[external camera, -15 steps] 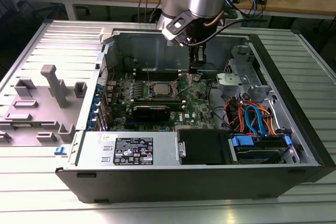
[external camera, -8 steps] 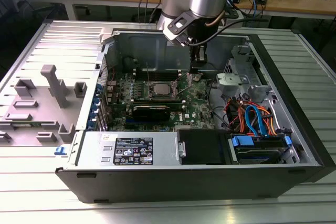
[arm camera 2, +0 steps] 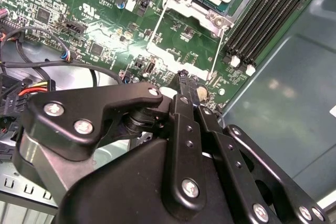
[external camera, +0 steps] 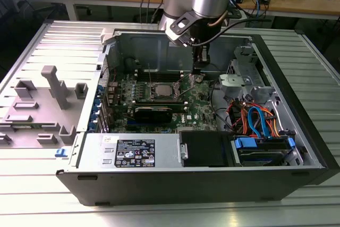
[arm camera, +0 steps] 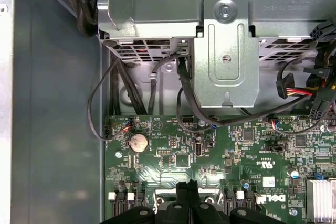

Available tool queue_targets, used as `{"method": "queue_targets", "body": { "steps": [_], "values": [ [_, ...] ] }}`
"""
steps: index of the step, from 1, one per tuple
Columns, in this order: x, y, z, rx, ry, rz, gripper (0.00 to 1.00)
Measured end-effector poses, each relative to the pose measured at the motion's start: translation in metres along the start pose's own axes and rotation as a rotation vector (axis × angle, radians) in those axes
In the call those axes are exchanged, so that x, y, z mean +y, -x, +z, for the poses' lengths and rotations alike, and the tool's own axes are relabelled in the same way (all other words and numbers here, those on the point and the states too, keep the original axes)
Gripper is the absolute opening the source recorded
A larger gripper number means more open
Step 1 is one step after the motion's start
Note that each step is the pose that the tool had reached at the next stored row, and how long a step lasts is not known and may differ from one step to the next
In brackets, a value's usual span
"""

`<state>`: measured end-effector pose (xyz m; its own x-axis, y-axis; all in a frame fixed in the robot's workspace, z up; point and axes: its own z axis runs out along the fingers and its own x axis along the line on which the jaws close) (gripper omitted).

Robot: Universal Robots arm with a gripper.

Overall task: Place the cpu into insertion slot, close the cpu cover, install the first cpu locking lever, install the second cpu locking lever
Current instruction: 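Close the cpu cover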

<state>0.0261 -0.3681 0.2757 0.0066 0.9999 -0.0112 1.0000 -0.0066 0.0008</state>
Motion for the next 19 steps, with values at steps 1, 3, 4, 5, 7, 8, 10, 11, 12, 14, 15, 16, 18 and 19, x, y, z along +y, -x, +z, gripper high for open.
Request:
{"method": "queue_targets", "body": {
  "steps": [1,3,4,5,7,8,10,11,12,14,15,16,18,19],
  "values": [
    [0.0003,0.0,0.0,0.0,-0.0001,0.0,0.11],
    [0.0009,0.0,0.0,0.0,-0.0001,0.0,0.11],
    [0.0012,0.0,0.0,0.0,0.0,0.0,0.11],
    [0.0015,0.0,0.0,-0.0001,-0.0001,0.0,0.11],
    [0.0024,0.0,0.0,0.0,-0.0001,0.0,0.11],
    [0.0027,0.0,0.0,0.0,-0.0001,0.0,0.11],
    [0.0028,0.0,0.0,-0.0001,-0.0001,0.0,0.11],
    [0.0029,0.0,0.0,-0.0001,-0.0001,0.0,0.11],
    [0.0032,0.0,0.0,-0.0001,-0.0001,0.0,0.11],
    [0.0032,-0.0001,0.0,-0.0001,-0.0001,0.0,0.11],
    [0.0033,-0.0001,0.0,0.0,0.0,0.0,0.11],
    [0.0035,-0.0001,0.0,-0.0001,-0.0001,0.0,0.11],
    [0.0042,-0.0001,0.0001,0.0,-0.0001,0.0,0.11],
    [0.0045,-0.0001,0.0001,0.0,0.0,0.0,0.11]
  ]
}}
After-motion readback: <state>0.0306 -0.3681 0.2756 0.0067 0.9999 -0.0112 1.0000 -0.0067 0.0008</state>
